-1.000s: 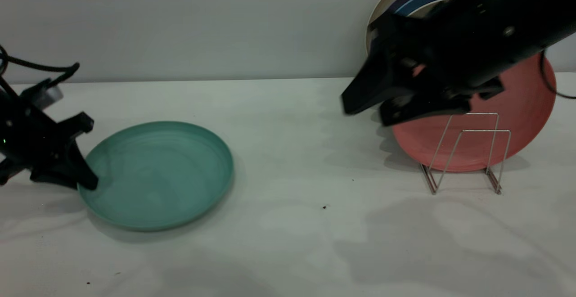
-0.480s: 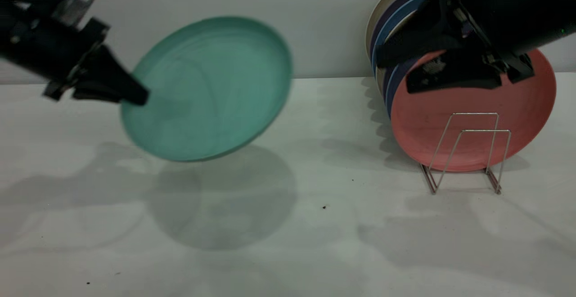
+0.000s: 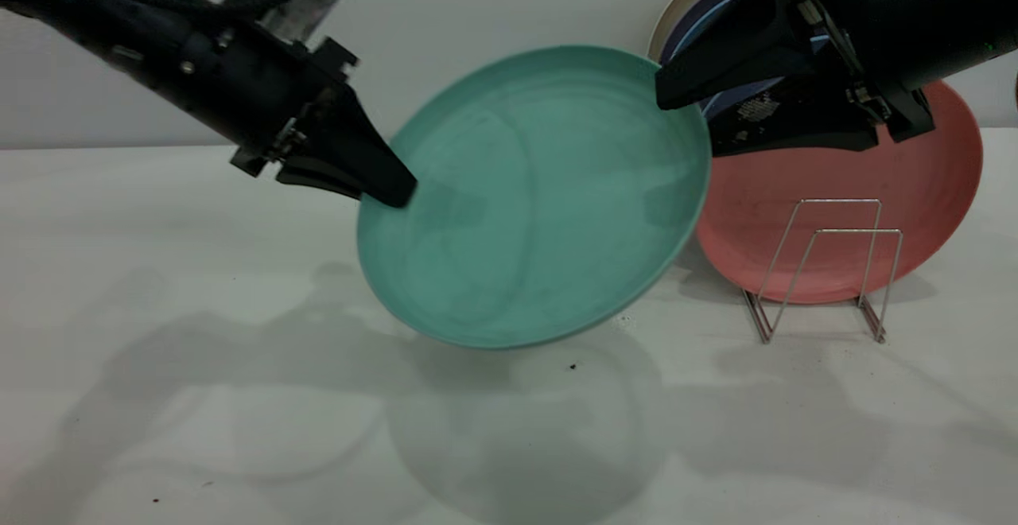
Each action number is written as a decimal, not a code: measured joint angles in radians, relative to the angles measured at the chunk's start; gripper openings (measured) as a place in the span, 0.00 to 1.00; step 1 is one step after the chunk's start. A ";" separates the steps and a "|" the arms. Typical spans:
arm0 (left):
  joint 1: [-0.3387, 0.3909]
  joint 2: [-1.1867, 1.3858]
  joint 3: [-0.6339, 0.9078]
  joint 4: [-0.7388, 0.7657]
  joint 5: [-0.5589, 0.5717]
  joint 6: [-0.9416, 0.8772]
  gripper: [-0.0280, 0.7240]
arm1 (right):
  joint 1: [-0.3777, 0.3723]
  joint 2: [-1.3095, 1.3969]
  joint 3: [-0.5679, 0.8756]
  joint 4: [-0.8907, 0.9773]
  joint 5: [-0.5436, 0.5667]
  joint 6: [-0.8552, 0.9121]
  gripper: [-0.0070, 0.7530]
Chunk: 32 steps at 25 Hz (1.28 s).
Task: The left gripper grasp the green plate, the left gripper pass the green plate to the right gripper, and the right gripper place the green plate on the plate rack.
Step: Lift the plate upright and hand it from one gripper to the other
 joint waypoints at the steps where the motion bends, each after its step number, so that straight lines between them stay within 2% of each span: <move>1: -0.006 0.000 0.000 0.002 -0.007 0.000 0.06 | -0.001 0.000 0.000 -0.009 -0.003 0.000 0.68; 19: -0.018 -0.001 0.000 0.019 0.024 0.025 0.06 | -0.010 0.000 0.000 -0.109 0.001 0.037 0.68; 25: -0.018 -0.002 0.000 -0.092 0.045 0.076 0.06 | -0.010 0.000 0.000 -0.109 0.000 0.041 0.67; 29: -0.018 -0.002 0.000 -0.135 0.061 0.120 0.06 | -0.010 0.000 0.000 -0.109 0.000 0.041 0.57; 32: -0.018 -0.002 0.000 -0.139 0.061 0.129 0.07 | -0.010 0.000 0.000 -0.109 0.000 0.041 0.37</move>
